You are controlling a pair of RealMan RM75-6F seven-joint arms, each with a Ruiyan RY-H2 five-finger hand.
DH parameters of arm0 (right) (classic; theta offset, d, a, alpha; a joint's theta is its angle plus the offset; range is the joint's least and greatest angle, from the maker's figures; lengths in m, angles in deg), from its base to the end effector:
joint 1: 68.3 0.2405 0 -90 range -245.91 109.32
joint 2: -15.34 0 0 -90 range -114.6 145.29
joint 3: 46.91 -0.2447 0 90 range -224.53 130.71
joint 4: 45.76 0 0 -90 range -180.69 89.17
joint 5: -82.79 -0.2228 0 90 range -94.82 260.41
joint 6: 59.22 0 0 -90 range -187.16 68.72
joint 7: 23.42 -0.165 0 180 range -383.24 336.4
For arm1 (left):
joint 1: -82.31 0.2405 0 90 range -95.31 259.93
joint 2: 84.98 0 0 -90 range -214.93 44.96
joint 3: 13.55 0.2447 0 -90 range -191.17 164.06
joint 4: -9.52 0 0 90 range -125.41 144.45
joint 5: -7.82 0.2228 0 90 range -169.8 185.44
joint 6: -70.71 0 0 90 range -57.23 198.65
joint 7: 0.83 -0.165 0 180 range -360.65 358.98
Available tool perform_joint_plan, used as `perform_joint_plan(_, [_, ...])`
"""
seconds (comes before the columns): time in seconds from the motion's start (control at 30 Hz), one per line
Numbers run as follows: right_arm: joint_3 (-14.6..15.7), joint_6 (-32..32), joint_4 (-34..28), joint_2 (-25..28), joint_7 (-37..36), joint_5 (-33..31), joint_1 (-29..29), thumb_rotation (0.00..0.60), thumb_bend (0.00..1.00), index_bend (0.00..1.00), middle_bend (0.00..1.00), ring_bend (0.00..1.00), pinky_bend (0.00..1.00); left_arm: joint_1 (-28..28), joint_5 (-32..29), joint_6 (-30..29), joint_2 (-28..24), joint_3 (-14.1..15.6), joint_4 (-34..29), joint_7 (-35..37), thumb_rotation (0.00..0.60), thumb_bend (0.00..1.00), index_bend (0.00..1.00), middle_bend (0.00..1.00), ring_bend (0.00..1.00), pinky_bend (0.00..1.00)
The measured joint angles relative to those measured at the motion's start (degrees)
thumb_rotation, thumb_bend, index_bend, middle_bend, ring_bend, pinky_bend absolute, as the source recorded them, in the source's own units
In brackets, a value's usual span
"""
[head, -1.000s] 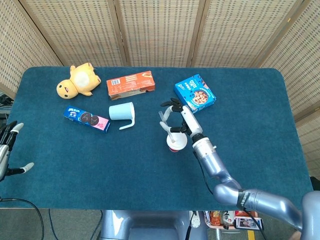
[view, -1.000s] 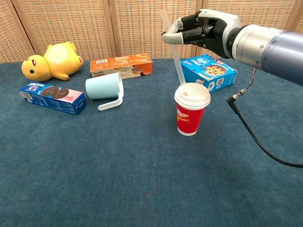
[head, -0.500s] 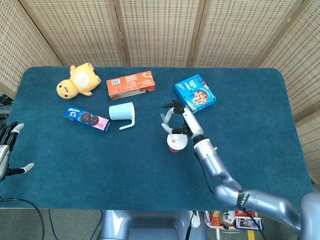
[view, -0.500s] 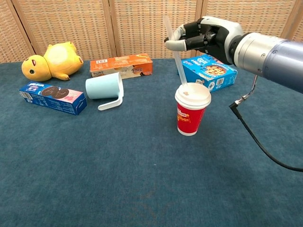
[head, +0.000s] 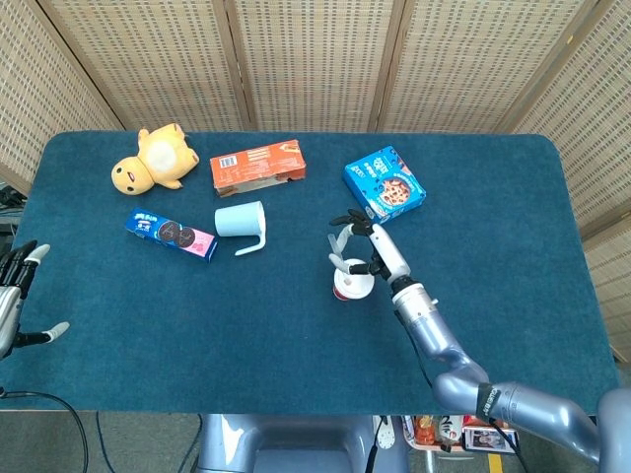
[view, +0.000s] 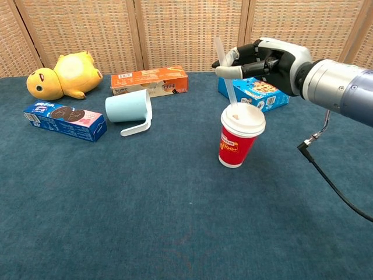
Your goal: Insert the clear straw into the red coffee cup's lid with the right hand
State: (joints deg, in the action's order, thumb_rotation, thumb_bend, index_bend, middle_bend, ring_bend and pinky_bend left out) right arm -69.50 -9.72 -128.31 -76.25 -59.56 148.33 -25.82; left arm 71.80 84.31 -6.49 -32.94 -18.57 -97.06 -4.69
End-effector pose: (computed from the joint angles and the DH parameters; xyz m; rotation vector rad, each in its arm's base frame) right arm -0.0904 -0.3927 -0.0208 1.2874 -1.9161 1.6294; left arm -0.2756 0.2327 0.1748 -1.3906 -0.9692 -0.8342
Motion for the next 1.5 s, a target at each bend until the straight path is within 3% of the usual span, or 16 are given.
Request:
perform_joint_plan(0.53, [1.4,-1.0,2.0,-1.5,-0.3,1.3,0.0,0.600,0.56,0.69,0.29,0.07,0.07,0.2,-0.1,0.2,0.1,0.2,0.7,0.8,0.600,0.10,0.00,0.00,0.00,0.00])
perform_joint_plan(0.73, [1.5,-1.1,2.2,-1.5,-1.6,2.2,-0.2,0.600,0.56,0.59,0.25,0.05,0.06,0.1,0.0,0.3,0.1,0.2,1.0,1.1,0.600,0.10,0.00,0.00,0.00,0.00])
perform_joint_plan(1.07, [2.5,-1.9,3.3,-1.2,-4.5,4.8,-0.3,0.600,0.56,0.58,0.23,0.03,0.04,0.1,-0.1,0.5,0.4,0.3,1.1,1.2,0.600,0.10,0.00,0.00,0.00,0.00])
perform_joint_plan(1.27, [3.0,-2.1,3.4,-1.0,-5.2,5.9,-0.3,0.600,0.38,0.54,0.21,0.02,0.03,0.1,-0.1,0.6,0.4,0.3,1.2,1.3,0.600,0.10,0.00,0.00,0.00,0.00])
perform_joint_plan(1.5, [3.4,-2.5,3.7,-0.6,-5.4,6.1,-0.2,0.600,0.36,0.49,0.18,0.01,0.03,0.1,-0.2,0.8,0.5,0.4,1.4,1.4,0.600,0.10,0.00,0.00,0.00,0.00])
